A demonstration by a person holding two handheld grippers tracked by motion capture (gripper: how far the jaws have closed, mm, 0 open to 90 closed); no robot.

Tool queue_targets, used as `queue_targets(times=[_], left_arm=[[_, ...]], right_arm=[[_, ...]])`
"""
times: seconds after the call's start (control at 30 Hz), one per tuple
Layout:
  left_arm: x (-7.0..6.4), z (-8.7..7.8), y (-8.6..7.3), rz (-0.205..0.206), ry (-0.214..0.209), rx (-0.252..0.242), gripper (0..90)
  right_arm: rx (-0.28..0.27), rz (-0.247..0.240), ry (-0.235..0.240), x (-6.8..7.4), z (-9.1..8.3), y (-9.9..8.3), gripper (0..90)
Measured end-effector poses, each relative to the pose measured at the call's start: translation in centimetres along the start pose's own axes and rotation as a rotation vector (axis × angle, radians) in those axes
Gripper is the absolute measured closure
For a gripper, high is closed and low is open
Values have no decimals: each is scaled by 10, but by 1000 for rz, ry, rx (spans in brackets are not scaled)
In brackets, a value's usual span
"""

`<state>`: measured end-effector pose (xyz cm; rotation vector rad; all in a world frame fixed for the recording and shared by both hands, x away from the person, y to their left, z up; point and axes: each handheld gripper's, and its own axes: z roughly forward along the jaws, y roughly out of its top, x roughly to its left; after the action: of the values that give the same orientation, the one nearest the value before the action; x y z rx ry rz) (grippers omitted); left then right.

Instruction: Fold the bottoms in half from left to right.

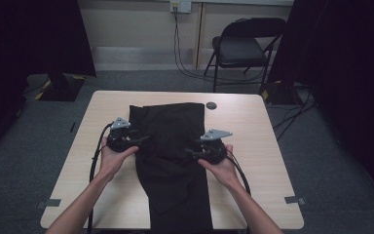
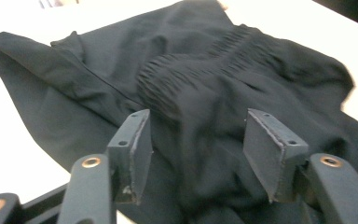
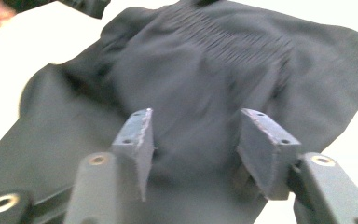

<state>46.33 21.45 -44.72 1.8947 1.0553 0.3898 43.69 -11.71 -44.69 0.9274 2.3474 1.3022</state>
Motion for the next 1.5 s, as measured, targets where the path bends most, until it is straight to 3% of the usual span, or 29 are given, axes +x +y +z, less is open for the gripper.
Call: queue_targets(times=[0.03, 0.07, 0.1, 0.17, 0.27, 0.3, 0.37, 0.4, 0.43, 0.5, 0.57, 0.77, 0.9, 0.97, 1.0, 1.1, 1.23, 1.3, 1.33, 1.43, 1.5], left_arm=[[2, 7, 3, -4, -25, 0, 385], [2, 13, 6, -3, -24, 16, 374], [2, 19, 7, 12, 6, 35, 358], [4, 30, 7, -12, -11, 43, 336], [3, 44, 2, -8, -21, 80, 345], [3, 52, -2, 11, -5, 119, 343], [5, 60, -8, -4, 1, 129, 346], [6, 62, -10, -22, -11, 130, 403], [4, 61, -10, -6, 7, 121, 516], [5, 58, -6, 8, -8, 114, 699], [6, 52, 4, -6, -33, 89, 780], [-2, 12, 66, 53, -8, -67, 804], [-21, -35, 102, 123, -8, -164, 803], [-37, -59, 109, 175, -24, -206, 803], [-45, -69, 109, 181, -30, -215, 802], [-70, -95, 89, 228, -58, -220, 802], [-89, -100, 43, 225, -101, -165, 802], [-95, -90, 14, 235, -122, -90, 800], [-95, -82, -1, 219, -133, -61, 799], [-95, -57, -40, 195, -156, 58, 796], [-94, -45, -57, 184, -163, 119, 795]], right_arm=[[1, -1, -7, -5, 6, 3, 411], [13, 3, -22, -13, 16, 8, 379], [17, 14, -18, -21, 25, 11, 366], [29, 42, -37, -34, 42, 13, 325], [62, 75, -14, -47, 60, 13, 314], [65, 88, 0, -48, 63, 13, 319], [100, 102, 6, -47, 72, 10, 362], [124, 90, -1, -46, 77, 8, 436], [130, 88, -15, -44, 80, 6, 493], [126, 104, -27, -44, 83, 4, 719], [111, 115, -16, -45, 82, 7, 835], [-13, 105, -33, -47, 55, 54, 858], [-140, 53, -17, -44, 9, 99, 858], [-185, 12, -3, -35, -13, 111, 858], [-203, 8, 7, -31, -23, 114, 858], [-220, -32, 31, -12, -46, 108, 858], [-161, -56, 71, 17, -60, 72, 856], [-108, -51, 90, 29, -60, 46, 856], [-78, -50, 91, 32, -57, 31, 855], [10, -22, 112, 35, -44, -10, 854], [59, 1, 129, 35, -36, -31, 852]])
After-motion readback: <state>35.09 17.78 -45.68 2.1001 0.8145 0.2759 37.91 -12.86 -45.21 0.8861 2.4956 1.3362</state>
